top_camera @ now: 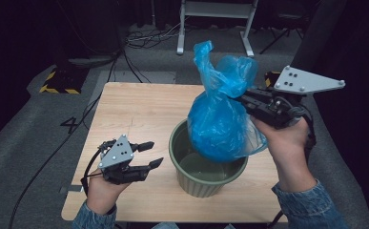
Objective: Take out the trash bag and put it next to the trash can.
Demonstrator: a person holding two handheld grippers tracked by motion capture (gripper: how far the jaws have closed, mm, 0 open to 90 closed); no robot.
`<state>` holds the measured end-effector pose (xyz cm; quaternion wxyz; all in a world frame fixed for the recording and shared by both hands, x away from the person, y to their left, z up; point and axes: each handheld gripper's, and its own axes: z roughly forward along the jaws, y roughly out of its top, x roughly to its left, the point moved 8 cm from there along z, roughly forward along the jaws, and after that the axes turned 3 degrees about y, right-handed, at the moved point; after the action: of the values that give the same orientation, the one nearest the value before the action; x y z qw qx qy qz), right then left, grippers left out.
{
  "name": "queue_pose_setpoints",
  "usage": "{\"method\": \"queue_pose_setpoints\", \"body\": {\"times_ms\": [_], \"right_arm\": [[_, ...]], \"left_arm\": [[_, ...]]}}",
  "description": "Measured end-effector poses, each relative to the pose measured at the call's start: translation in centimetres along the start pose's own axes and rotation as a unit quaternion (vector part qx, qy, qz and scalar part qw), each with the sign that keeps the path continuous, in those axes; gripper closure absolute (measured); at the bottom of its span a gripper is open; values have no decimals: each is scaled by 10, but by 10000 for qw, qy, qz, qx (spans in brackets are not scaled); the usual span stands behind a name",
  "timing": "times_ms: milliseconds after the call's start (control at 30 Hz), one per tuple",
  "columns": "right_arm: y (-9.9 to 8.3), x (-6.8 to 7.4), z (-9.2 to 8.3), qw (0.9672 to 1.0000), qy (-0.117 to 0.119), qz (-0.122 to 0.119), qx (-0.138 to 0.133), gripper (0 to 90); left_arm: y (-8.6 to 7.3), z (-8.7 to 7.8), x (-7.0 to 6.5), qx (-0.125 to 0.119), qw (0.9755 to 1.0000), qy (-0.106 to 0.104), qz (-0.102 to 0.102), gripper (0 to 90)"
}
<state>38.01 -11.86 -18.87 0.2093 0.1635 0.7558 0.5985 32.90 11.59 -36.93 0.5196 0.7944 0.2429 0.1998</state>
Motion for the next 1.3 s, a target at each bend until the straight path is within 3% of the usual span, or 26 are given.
{"method": "queue_pose_setpoints", "body": {"times_ms": [433, 767, 1033, 1300], "right_arm": [[11, -24, -39, 9989, -458, -40, -13, 897], [7, -50, -86, 9953, -967, 2, -19, 897], [-26, -74, -113, 9906, -1344, 122, 233, 897], [-70, -94, -121, 9861, -1518, 395, 551, 896]], "left_arm": [[-17, -2, 13, 165, 9995, 199, -157, 433], [-26, 2, 15, 276, 9991, 218, -216, 429], [-33, 0, 20, 328, 9986, 290, -298, 428], [-38, 0, 23, 392, 9980, 339, -361, 427]]}}
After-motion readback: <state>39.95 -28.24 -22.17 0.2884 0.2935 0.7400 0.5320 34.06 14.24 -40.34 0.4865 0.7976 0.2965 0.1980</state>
